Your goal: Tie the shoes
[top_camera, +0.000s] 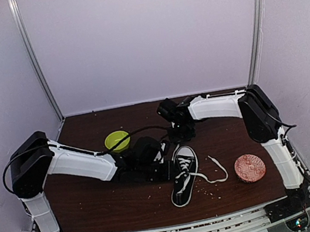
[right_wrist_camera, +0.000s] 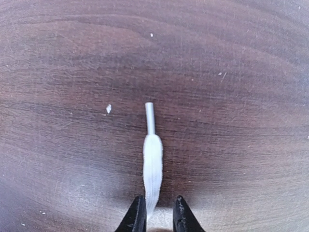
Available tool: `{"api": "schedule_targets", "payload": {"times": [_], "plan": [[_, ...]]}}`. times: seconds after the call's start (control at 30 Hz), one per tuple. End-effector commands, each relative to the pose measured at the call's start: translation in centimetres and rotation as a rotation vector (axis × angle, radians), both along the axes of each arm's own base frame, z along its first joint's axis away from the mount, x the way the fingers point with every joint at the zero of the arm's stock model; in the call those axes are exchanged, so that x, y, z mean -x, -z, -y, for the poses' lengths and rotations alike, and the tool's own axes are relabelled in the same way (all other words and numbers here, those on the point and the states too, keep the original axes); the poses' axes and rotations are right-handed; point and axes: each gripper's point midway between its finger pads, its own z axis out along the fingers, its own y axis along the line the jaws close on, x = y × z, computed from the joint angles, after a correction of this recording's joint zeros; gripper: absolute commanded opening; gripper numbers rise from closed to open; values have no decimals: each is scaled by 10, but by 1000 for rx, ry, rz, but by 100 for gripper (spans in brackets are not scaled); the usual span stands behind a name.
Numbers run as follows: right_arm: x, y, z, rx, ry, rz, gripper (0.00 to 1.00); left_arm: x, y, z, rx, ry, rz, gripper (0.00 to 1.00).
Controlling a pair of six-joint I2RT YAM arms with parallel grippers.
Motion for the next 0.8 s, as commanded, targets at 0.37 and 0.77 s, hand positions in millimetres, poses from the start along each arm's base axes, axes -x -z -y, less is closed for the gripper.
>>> {"api": "schedule_targets", "payload": {"times": [0.37,0.77], "plan": [[22,20,-8,-104,50,-95,35,7,-31,15,48,60,80,0],[31,18,-13,-66,28,-73,46,19,-36,22,57,101,94,0]]}}
